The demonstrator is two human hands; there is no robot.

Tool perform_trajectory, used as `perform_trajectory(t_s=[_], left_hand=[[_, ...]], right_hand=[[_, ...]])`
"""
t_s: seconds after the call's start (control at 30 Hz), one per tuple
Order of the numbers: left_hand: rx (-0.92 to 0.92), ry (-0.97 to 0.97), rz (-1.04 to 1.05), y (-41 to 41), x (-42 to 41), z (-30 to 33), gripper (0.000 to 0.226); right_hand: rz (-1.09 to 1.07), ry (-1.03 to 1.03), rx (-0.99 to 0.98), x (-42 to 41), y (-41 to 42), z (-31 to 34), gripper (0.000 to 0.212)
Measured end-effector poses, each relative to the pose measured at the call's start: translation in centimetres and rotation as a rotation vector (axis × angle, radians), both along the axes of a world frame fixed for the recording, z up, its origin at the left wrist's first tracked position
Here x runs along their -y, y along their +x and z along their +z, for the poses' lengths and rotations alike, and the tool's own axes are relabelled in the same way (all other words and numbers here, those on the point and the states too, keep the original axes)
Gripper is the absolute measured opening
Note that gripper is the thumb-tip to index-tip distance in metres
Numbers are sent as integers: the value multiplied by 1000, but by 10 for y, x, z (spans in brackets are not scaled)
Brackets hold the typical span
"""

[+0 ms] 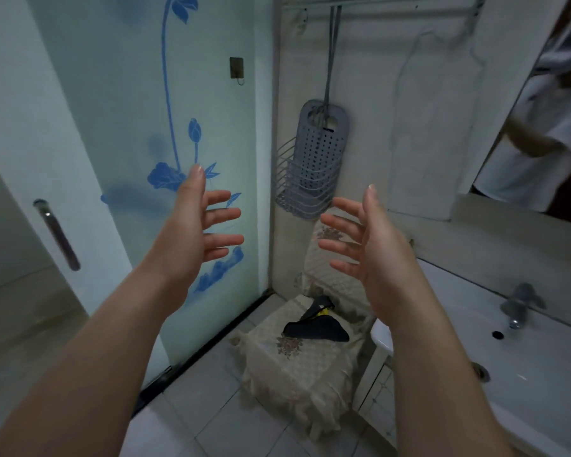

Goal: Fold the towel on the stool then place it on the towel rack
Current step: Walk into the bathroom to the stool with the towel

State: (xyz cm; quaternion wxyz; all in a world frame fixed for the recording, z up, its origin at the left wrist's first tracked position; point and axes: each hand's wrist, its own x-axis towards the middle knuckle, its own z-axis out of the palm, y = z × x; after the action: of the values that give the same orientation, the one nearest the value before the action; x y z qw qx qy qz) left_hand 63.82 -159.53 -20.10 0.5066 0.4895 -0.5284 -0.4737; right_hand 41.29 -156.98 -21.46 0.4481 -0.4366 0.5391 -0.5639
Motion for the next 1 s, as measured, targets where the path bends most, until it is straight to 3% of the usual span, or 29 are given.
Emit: perform_trajectory(t_s=[0.5, 1.0], left_hand=[[-21, 85, -255, 56, 91, -24, 78], [71, 44, -337, -9, 179, -22, 71]], right_hand=[[-227, 38, -31, 38, 65, -21, 58], [-324, -4, 61, 109, 11, -35, 59]])
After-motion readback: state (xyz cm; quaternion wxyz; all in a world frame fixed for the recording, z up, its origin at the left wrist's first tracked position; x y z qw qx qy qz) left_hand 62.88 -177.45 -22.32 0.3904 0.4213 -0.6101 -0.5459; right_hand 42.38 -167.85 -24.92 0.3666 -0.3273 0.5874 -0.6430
